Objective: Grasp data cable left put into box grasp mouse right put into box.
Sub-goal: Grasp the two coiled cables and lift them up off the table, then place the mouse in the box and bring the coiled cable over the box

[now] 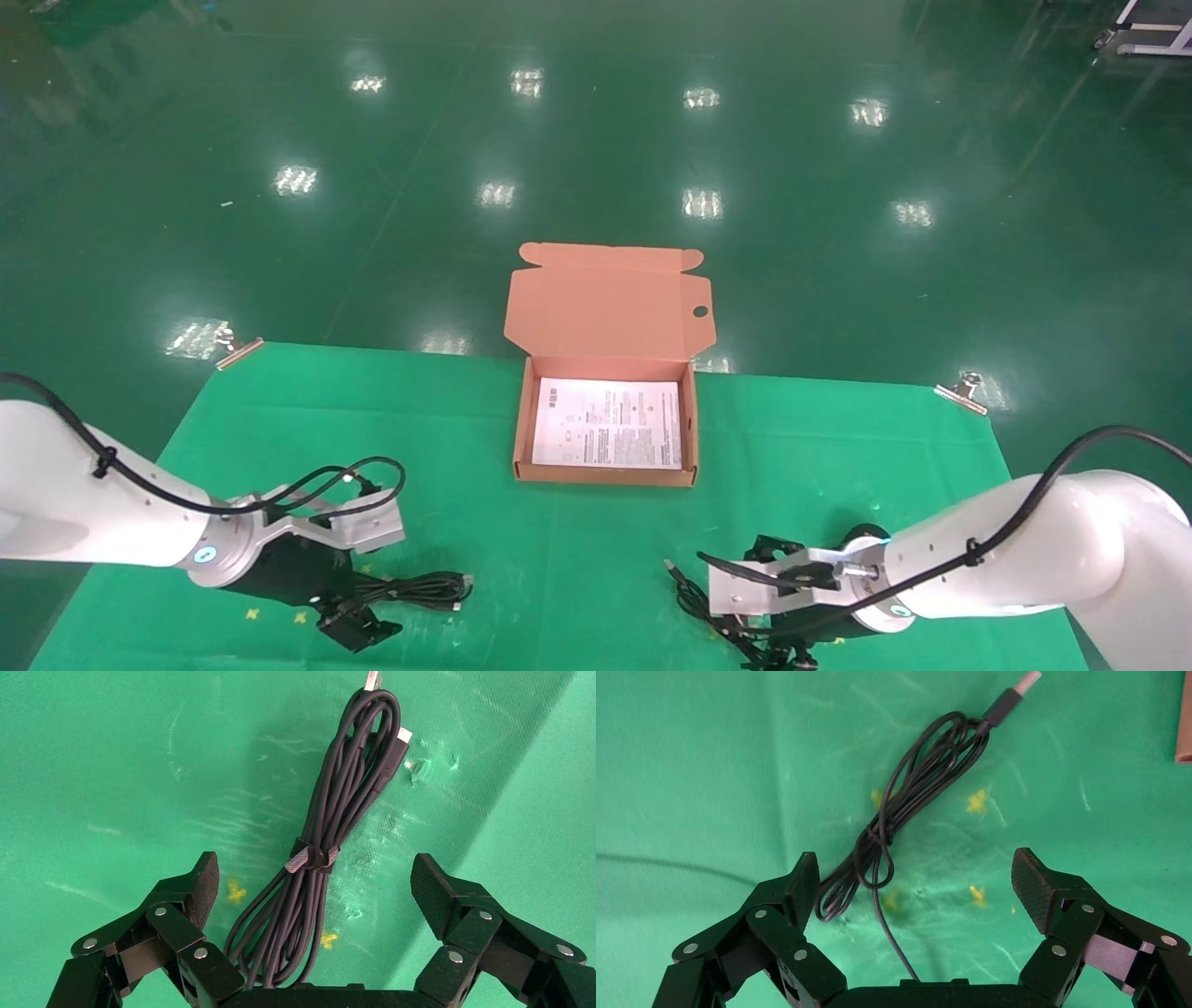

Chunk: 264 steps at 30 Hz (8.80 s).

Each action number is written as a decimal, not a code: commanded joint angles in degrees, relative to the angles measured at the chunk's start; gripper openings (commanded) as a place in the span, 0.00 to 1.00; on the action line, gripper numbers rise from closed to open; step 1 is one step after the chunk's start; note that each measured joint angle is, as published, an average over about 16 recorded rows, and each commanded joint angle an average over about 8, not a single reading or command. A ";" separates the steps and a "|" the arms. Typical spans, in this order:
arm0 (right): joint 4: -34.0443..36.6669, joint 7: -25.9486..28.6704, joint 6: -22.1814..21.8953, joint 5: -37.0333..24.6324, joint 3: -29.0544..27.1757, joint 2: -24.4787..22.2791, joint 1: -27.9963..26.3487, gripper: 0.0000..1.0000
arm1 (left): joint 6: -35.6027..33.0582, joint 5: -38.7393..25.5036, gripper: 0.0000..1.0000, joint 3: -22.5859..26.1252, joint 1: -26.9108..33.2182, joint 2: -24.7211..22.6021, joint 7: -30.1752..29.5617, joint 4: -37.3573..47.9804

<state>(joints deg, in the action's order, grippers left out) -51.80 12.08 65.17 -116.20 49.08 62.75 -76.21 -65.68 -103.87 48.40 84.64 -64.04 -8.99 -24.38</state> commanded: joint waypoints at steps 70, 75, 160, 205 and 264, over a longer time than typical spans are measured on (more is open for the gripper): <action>-0.78 4.02 0.29 2.80 -3.03 -2.52 -2.28 0.00 | -2.14 0.94 0.00 -0.64 2.53 2.22 4.94 -0.66; -7.93 8.91 0.53 3.26 -5.75 -6.90 -5.01 0.00 | -2.76 0.63 0.00 -1.12 4.71 5.41 4.22 -6.95; 12.07 5.21 -16.57 16.12 0.85 15.08 -19.93 0.00 | 8.82 -26.05 0.00 -0.79 12.68 7.44 -27.52 -36.50; 12.55 5.95 -19.94 21.61 8.71 4.19 -22.30 1.00 | 18.08 -15.21 0.00 0.82 7.47 -3.51 -10.78 -26.53; -8.30 15.02 -18.26 11.91 9.65 -10.10 -27.01 1.00 | 30.37 11.13 1.00 6.68 10.07 -9.66 9.07 -12.27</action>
<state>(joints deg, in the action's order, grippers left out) -60.00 27.26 47.33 -103.06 57.92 52.44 -102.24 -36.37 -91.89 54.52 93.71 -73.20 -0.04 -37.37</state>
